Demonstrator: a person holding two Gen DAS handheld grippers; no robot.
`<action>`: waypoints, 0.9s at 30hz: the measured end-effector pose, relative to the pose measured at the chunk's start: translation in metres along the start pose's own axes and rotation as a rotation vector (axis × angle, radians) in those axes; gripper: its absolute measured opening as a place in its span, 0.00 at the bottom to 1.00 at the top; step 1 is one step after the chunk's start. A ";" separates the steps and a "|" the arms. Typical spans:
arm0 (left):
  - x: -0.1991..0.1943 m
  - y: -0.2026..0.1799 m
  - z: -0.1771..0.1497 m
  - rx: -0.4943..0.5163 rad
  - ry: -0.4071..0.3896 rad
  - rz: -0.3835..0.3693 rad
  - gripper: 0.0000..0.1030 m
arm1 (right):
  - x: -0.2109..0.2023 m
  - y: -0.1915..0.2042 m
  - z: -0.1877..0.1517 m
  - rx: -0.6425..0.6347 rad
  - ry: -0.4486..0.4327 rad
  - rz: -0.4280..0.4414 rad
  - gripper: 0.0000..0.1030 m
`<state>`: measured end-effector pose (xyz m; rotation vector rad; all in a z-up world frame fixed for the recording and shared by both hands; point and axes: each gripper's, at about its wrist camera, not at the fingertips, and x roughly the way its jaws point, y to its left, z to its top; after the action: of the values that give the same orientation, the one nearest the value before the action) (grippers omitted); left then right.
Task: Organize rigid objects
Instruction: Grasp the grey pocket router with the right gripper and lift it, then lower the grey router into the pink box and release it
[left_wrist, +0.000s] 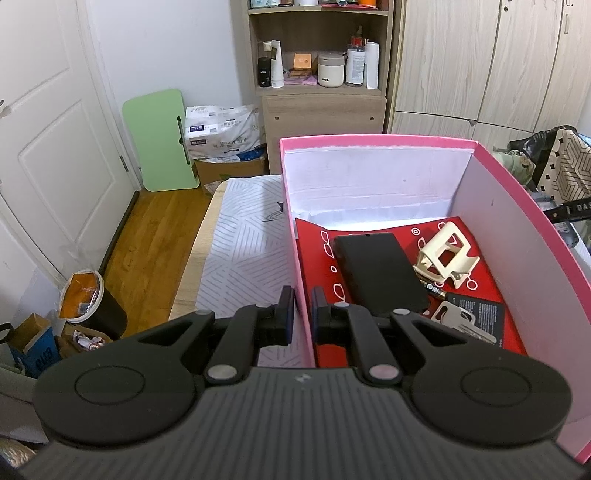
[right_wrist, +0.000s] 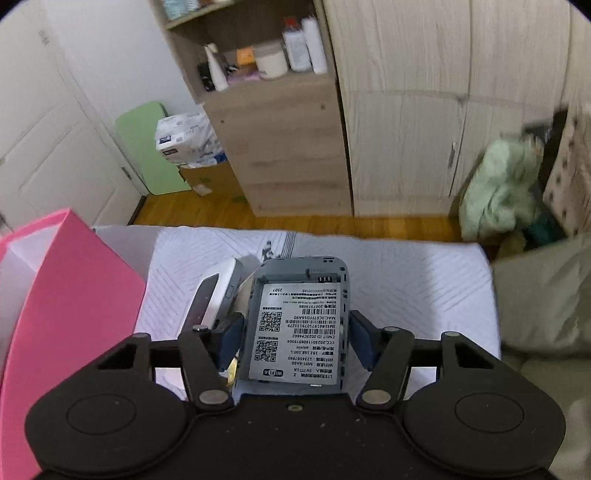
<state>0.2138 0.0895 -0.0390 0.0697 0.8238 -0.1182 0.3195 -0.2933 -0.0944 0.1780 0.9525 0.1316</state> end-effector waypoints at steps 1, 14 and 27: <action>0.000 0.000 0.000 -0.001 0.001 -0.001 0.07 | -0.006 0.001 -0.002 -0.012 -0.024 0.009 0.63; -0.001 -0.016 0.003 0.102 0.088 0.097 0.12 | -0.085 0.033 -0.047 -0.053 -0.139 0.098 0.63; -0.044 -0.016 -0.028 0.137 0.215 0.041 0.15 | -0.164 0.113 -0.083 -0.289 -0.266 0.281 0.64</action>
<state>0.1613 0.0799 -0.0260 0.2315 1.0275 -0.1295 0.1534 -0.2063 0.0131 0.0591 0.6310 0.4901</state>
